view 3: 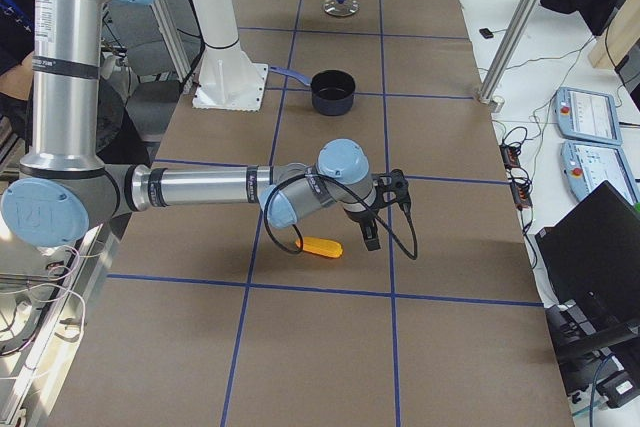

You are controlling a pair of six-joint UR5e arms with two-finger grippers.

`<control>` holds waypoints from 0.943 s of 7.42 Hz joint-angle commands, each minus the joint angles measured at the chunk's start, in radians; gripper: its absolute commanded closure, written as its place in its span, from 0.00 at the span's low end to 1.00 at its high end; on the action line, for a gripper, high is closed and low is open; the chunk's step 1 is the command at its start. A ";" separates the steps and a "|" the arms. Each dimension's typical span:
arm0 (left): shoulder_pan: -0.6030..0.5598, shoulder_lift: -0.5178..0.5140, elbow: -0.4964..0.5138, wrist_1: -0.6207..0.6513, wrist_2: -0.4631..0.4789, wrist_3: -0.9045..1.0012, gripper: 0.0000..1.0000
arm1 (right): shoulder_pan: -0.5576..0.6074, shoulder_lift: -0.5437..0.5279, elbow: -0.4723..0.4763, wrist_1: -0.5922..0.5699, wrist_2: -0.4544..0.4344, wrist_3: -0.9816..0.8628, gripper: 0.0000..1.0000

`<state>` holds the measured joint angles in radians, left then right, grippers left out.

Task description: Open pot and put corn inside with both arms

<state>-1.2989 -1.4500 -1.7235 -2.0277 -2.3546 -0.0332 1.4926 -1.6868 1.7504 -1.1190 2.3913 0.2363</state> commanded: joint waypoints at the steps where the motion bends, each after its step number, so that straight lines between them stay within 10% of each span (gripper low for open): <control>1: -0.196 -0.059 -0.071 0.421 -0.032 0.051 0.01 | 0.000 0.001 0.000 -0.002 -0.001 0.000 0.00; 7: -0.273 -0.061 -0.099 0.563 -0.031 0.111 0.01 | -0.201 -0.130 0.098 0.136 -0.220 0.393 0.00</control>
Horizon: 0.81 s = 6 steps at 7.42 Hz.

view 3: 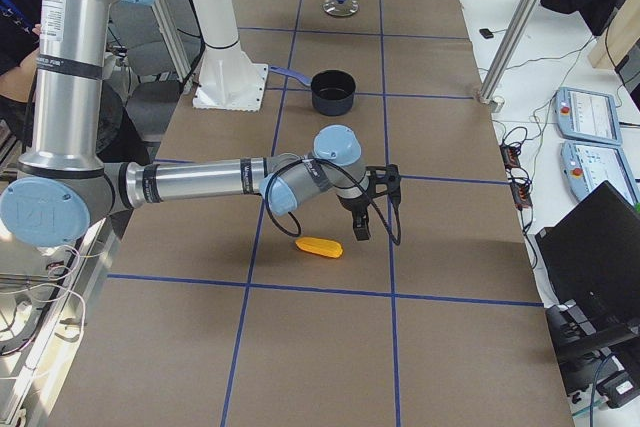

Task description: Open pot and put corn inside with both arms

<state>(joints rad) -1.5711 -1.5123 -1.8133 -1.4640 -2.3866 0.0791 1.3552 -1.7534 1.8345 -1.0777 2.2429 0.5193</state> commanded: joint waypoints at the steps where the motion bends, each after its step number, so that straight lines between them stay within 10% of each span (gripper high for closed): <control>1: -0.001 0.009 -0.030 -0.001 0.003 -0.001 0.01 | -0.132 -0.107 0.014 0.189 -0.135 0.230 0.00; 6: -0.001 0.011 -0.041 -0.001 0.000 0.001 0.01 | -0.490 -0.150 -0.174 0.517 -0.544 0.557 0.01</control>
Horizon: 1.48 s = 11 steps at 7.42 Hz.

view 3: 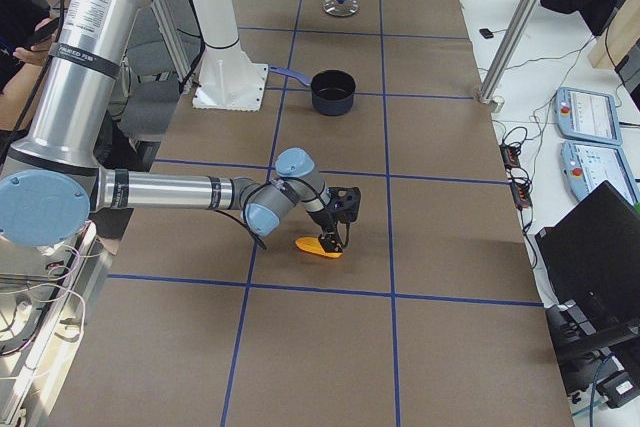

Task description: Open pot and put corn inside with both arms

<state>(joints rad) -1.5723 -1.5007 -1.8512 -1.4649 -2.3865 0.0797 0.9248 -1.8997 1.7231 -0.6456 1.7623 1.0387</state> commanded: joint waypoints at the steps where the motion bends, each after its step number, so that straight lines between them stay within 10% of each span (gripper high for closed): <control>1: 0.000 0.000 -0.008 0.000 0.000 0.000 0.01 | -0.085 -0.006 -0.065 0.086 -0.079 0.053 0.01; 3: 0.000 -0.001 -0.013 0.000 0.003 -0.001 0.01 | -0.144 -0.006 -0.069 0.087 -0.112 0.072 0.03; 8: 0.002 -0.003 -0.014 0.000 0.000 -0.001 0.01 | -0.167 -0.018 -0.080 0.103 -0.113 0.073 1.00; 11: 0.002 -0.003 -0.013 0.000 0.000 -0.001 0.01 | -0.169 0.138 -0.057 0.097 -0.103 0.079 1.00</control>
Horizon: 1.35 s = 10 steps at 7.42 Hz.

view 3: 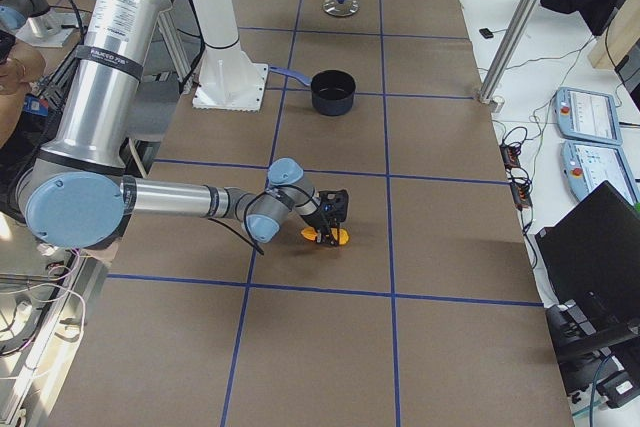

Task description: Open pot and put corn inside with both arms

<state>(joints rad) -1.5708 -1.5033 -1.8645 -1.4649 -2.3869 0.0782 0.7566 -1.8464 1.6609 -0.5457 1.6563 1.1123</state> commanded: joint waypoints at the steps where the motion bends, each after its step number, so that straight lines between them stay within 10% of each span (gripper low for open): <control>1: 0.000 0.000 0.002 0.000 -0.002 0.000 0.01 | 0.000 0.170 0.010 -0.006 0.034 0.009 1.00; 6: 0.002 0.002 0.008 0.000 -0.002 0.000 0.01 | -0.161 0.592 0.034 -0.052 0.025 0.319 1.00; 10: 0.002 0.002 0.010 0.003 -0.002 0.000 0.01 | -0.337 0.674 0.149 -0.292 -0.140 0.334 1.00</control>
<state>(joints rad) -1.5693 -1.5018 -1.8547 -1.4625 -2.3884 0.0782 0.4800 -1.1929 1.8090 -0.8065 1.5846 1.4421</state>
